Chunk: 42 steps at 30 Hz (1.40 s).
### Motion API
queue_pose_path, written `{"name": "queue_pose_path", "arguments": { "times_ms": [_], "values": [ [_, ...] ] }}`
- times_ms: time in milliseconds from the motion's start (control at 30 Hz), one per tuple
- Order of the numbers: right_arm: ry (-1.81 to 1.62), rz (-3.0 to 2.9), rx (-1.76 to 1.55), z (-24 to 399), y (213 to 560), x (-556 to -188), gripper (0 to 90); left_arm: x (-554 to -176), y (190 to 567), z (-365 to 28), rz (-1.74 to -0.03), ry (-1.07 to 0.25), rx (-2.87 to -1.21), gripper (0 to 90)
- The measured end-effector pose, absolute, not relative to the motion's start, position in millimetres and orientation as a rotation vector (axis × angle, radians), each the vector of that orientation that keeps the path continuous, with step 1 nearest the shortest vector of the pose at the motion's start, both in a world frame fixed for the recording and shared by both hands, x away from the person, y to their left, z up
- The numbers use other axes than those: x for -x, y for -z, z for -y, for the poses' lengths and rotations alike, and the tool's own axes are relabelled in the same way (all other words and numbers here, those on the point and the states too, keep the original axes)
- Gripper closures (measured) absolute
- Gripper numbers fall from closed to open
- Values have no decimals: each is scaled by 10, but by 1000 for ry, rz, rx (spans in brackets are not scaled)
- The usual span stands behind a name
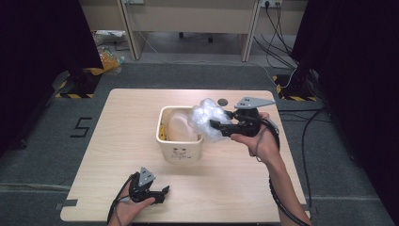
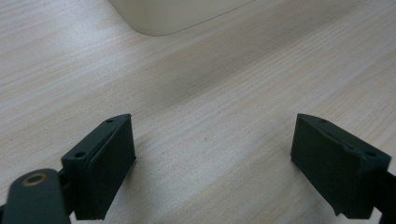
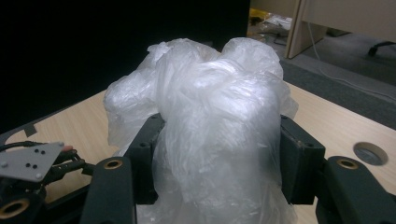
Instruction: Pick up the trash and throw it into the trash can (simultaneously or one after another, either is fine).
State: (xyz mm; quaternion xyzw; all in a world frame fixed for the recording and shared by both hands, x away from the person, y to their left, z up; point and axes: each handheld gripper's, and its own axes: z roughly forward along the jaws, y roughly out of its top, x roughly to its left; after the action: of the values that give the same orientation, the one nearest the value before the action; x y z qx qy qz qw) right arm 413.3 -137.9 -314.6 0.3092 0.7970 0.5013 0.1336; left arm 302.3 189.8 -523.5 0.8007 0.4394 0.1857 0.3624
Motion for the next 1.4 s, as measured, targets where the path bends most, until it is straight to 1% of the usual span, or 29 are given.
{"name": "queue_pose_path", "arguments": {
  "times_ms": [300,567,733,867,967,1100,1133,1167,1200,1300,1400],
  "values": [
    [-1433,-2387,-868,904,3159,-4338,435,-3020,5233,-1900,-1133,-475,-2061,130],
    [-1389,-2451,-889,564,3313,-4535,427,-3019,5232,-1904,-1131,-472,-2064,130],
    [-1370,-2492,-923,454,3468,-4655,410,-3018,5232,-1904,-1131,-472,-2065,131],
    [-1317,-2543,-940,411,3622,-4731,358,-3018,5232,-1904,-1131,-471,-2065,130],
    [-1322,-2538,-959,429,3649,-4749,313,-3018,5233,-1904,-1132,-472,-2063,131],
    [-1367,-2516,-928,476,3574,-4717,294,-3018,5233,-1902,-1134,-472,-2060,130],
    [-1382,-2505,-927,489,3544,-4706,303,-3018,5233,-1902,-1133,-472,-2061,131],
    [-1387,-2501,-907,506,3507,-4689,375,-3018,5234,-1902,-1133,-472,-2060,130],
    [-1385,-2505,-886,512,3488,-4676,408,-3018,5233,-1902,-1133,-472,-2061,130],
    [-1368,-2512,-845,510,3458,-4620,424,-3018,5232,-1904,-1131,-474,-2064,130],
    [-1364,-2508,-835,514,3462,-4590,421,-3018,5233,-1904,-1131,-474,-2063,130]
  ]
}}
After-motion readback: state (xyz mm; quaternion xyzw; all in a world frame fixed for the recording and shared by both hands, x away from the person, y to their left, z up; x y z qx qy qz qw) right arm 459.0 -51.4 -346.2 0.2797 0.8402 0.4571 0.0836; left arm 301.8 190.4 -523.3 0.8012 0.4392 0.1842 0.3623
